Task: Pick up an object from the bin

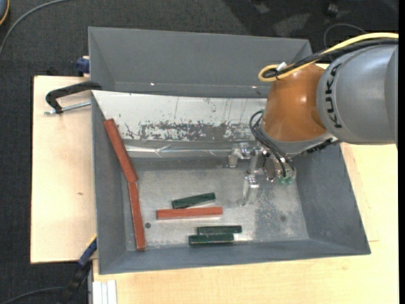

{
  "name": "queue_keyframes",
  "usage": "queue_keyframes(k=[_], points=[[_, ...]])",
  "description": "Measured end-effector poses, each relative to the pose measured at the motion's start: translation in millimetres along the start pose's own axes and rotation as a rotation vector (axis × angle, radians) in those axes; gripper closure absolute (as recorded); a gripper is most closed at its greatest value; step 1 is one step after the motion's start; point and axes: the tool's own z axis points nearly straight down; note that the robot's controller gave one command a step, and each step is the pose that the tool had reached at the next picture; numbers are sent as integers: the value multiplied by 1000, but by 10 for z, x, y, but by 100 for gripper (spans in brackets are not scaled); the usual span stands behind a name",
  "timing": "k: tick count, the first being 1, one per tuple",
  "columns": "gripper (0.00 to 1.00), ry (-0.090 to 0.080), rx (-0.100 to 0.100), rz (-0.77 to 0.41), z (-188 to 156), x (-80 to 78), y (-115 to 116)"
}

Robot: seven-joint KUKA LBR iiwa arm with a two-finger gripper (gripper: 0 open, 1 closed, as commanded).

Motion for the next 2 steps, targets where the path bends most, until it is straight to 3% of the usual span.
queue_keyframes(k=[1, 2], points=[[0, -5, 0, -83, 282, 166, 666], [100, -9, 2, -77, 268, 154, 626]])
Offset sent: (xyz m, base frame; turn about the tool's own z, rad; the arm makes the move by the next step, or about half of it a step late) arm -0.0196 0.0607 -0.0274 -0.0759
